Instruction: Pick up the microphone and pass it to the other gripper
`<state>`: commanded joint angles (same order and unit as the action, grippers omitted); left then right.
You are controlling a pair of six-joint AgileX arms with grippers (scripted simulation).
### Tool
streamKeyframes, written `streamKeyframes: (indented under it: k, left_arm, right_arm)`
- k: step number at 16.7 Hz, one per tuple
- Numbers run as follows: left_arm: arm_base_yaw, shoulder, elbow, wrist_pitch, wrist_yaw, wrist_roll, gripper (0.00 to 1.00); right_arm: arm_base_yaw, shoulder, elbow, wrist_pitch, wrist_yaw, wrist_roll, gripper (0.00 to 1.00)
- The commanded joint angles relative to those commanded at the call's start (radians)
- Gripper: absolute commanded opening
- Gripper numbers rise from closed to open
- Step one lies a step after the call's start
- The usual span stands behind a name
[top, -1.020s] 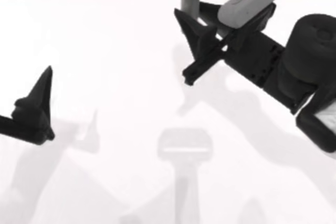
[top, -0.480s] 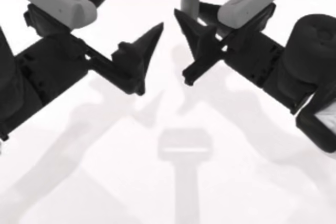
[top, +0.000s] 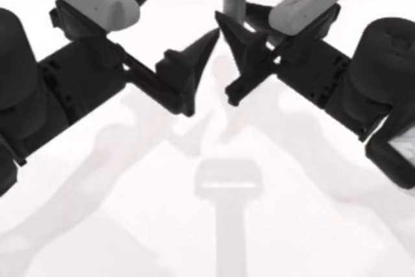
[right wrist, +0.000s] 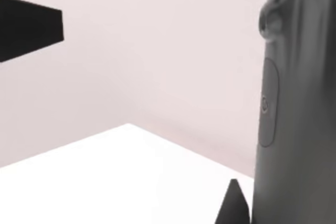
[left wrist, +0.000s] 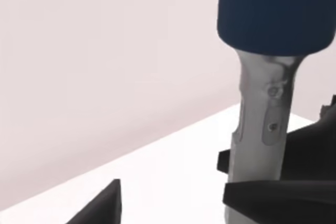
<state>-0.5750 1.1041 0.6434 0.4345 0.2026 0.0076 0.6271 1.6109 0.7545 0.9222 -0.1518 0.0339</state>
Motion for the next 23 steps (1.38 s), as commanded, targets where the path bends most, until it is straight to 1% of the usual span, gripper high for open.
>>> streamKeyframes:
  k: [3,8,10,15,23]
  left_arm:
    - [-0.015,0.072,0.056,0.023,-0.01,0.0,1.0]
    - [-0.053,0.332,0.231,0.099,-0.043,0.001,1.0]
    - [-0.064,0.399,0.281,0.118,-0.053,0.001,1.0]
    - [-0.069,0.424,0.301,0.125,-0.058,0.0,1.0]
    - [-0.069,0.424,0.301,0.125,-0.058,0.0,0.4]
  right_arm:
    - [0.0,0.0,0.0,0.0,0.0,0.0,0.0]
    - [0.0,0.0,0.0,0.0,0.0,0.0,0.0]
    - [0.0,0.0,0.0,0.0,0.0,0.0,0.0]
    - [0.0,0.0,0.0,0.0,0.0,0.0,0.0]
    - [0.0,0.0,0.0,0.0,0.0,0.0,0.0]
